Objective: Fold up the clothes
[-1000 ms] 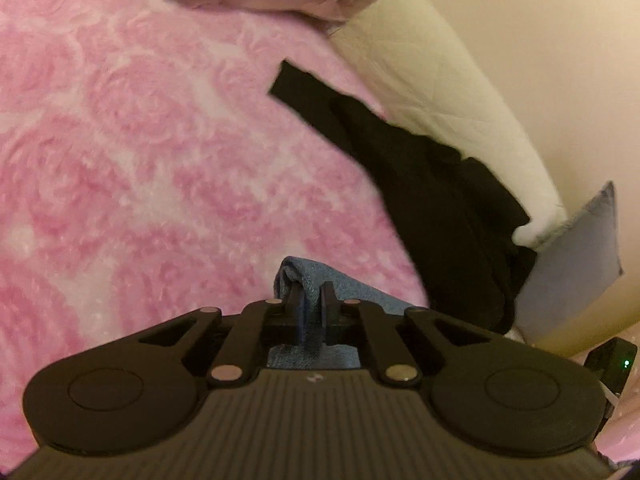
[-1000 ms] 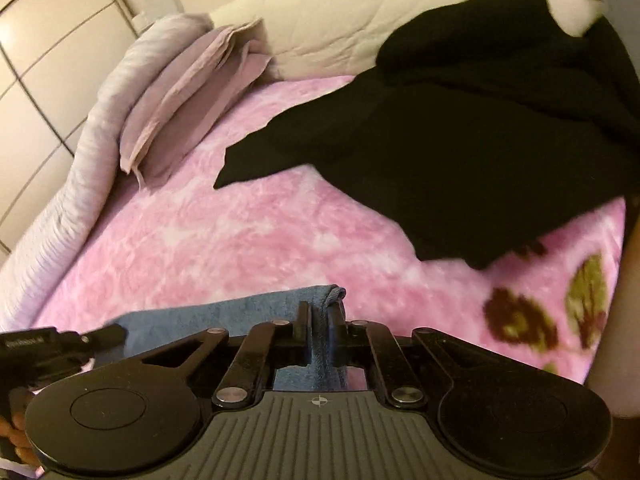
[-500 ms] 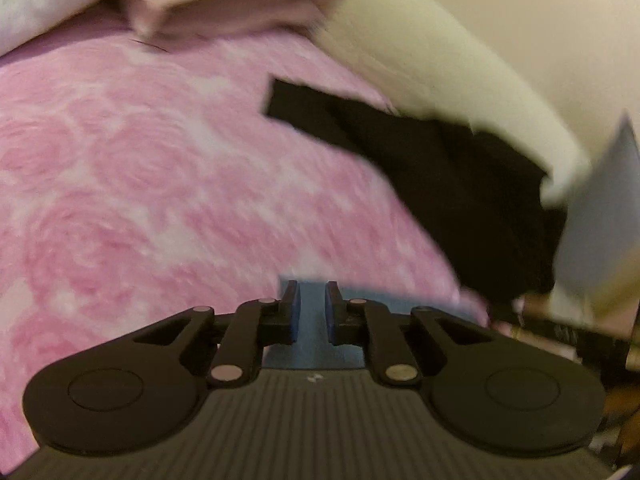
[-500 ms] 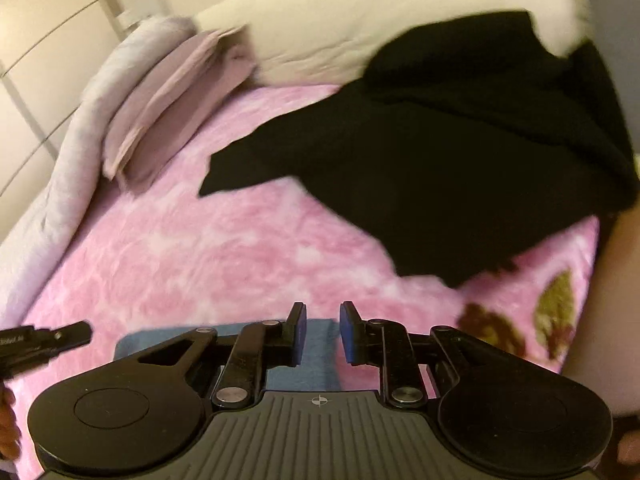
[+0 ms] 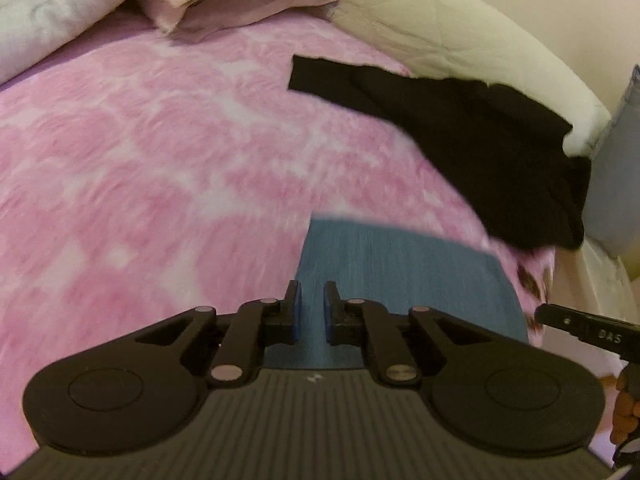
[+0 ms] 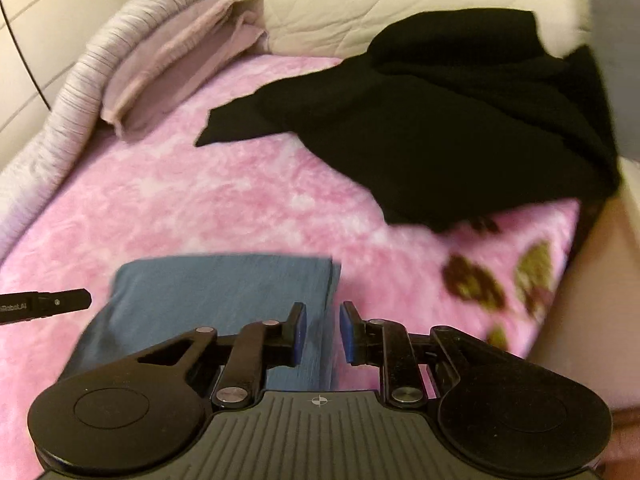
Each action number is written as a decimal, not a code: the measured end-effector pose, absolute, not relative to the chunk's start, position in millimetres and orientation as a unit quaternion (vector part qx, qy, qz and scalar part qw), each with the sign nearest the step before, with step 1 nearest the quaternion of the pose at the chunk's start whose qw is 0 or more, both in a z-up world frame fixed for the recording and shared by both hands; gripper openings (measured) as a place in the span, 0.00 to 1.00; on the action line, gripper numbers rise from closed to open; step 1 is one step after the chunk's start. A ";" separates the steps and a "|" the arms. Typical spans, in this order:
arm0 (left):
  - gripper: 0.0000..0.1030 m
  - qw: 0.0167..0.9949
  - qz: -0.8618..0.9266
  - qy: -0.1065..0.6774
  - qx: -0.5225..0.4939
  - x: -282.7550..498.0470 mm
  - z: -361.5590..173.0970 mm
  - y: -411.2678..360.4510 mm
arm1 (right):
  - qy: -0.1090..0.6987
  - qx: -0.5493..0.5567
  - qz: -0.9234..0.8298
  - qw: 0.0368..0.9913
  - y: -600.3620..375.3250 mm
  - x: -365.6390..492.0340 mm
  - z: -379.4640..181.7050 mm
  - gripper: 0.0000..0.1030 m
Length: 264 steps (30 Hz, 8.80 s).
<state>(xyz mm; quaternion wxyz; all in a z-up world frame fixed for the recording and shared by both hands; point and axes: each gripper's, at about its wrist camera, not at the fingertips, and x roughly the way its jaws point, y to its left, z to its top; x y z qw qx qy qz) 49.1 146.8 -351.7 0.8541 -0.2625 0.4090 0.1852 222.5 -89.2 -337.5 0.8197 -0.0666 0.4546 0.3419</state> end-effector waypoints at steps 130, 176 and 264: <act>0.31 0.684 0.483 0.068 -0.542 -716.8 -160.9 59.5 | 0.698 0.034 0.654 0.290 111.8 -298.2 -234.4 0.30; 0.31 0.648 0.493 0.098 -0.572 -1233.6 -226.3 409.7 | 0.755 0.019 0.580 0.305 414.0 -848.4 -300.0 0.31; 0.41 0.533 0.703 0.293 -0.368 -1039.3 -160.7 210.2 | 0.333 -0.350 0.771 0.415 242.3 -850.6 -195.0 0.33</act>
